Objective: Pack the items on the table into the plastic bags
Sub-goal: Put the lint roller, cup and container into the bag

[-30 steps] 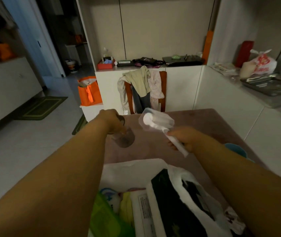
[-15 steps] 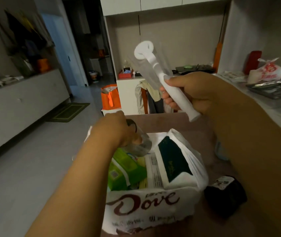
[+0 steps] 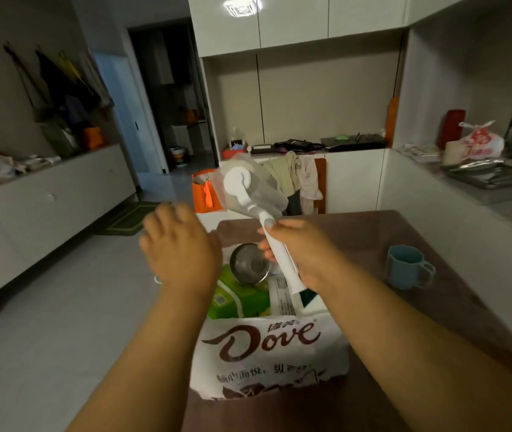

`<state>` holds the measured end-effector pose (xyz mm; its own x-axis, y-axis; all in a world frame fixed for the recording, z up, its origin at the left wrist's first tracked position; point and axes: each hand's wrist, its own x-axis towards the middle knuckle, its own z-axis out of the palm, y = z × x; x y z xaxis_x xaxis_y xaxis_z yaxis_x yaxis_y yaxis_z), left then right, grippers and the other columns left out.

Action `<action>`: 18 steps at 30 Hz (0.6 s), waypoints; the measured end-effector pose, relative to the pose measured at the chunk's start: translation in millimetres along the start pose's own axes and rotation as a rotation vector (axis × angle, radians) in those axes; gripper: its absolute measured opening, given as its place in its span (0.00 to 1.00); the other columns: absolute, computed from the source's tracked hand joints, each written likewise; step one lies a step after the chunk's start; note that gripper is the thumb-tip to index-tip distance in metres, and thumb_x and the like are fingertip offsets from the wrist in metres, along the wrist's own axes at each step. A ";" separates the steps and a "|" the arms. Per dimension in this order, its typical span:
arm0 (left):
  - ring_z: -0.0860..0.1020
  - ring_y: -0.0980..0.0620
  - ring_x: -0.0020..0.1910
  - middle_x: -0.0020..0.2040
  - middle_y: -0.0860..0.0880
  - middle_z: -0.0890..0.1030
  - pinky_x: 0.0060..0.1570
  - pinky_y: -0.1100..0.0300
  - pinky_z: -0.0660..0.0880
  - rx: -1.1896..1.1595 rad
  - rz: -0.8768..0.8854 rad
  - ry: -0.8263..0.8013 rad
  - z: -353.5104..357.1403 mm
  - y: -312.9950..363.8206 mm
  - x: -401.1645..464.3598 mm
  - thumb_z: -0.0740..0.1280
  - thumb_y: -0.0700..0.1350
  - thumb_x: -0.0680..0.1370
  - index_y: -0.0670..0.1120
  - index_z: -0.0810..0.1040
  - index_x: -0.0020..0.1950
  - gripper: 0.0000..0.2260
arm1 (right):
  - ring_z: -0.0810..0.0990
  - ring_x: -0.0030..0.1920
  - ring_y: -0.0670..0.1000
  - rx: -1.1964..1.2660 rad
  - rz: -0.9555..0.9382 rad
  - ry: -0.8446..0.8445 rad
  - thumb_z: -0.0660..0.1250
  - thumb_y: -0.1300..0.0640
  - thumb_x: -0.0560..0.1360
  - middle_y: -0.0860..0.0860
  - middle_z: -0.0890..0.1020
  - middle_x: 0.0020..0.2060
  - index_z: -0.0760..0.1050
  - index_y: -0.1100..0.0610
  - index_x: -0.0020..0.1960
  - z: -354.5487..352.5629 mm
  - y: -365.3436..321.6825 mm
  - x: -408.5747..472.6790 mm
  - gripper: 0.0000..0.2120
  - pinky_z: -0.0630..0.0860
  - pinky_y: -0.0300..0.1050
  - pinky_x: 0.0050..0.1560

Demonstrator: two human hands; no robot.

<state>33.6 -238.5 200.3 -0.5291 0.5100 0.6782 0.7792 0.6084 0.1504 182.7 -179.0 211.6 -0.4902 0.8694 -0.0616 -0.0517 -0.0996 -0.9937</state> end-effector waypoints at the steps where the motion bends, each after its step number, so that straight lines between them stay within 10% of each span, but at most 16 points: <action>1: 0.69 0.37 0.60 0.61 0.37 0.73 0.55 0.48 0.69 -0.019 -0.117 -0.059 -6.0 -8.2 4.2 0.69 0.56 0.72 0.39 0.71 0.61 0.26 | 0.77 0.39 0.51 -0.009 0.012 0.010 0.63 0.56 0.79 0.55 0.81 0.37 0.79 0.62 0.51 -3.5 5.7 3.1 0.10 0.77 0.49 0.52; 6: 0.78 0.41 0.42 0.48 0.36 0.81 0.47 0.51 0.76 -0.625 -0.556 -0.582 10.1 -40.4 31.9 0.69 0.46 0.74 0.37 0.77 0.43 0.11 | 0.79 0.39 0.48 -0.144 -0.004 -0.067 0.63 0.55 0.79 0.51 0.81 0.42 0.77 0.61 0.60 -14.9 22.8 11.4 0.14 0.78 0.41 0.43; 11: 0.82 0.50 0.40 0.34 0.45 0.84 0.44 0.53 0.75 -1.383 -0.838 -0.663 -7.3 -46.7 39.1 0.59 0.41 0.80 0.42 0.74 0.43 0.08 | 0.77 0.41 0.44 -0.849 -0.144 -0.058 0.63 0.46 0.77 0.45 0.81 0.42 0.79 0.50 0.57 -18.5 30.6 13.4 0.13 0.71 0.40 0.41; 18: 0.74 0.43 0.58 0.60 0.41 0.76 0.60 0.50 0.69 -0.913 -0.572 -0.761 -14.0 -24.9 26.9 0.62 0.51 0.79 0.42 0.76 0.55 0.13 | 0.81 0.44 0.54 -1.100 -0.138 -0.029 0.61 0.53 0.79 0.55 0.83 0.44 0.79 0.54 0.54 -16.4 31.1 16.6 0.10 0.74 0.45 0.42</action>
<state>4.7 -248.5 224.8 -0.6792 0.7143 -0.1688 0.1703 0.3770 0.9104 187.2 -159.7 178.2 -0.5604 0.8270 0.0441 0.6864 0.4937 -0.5340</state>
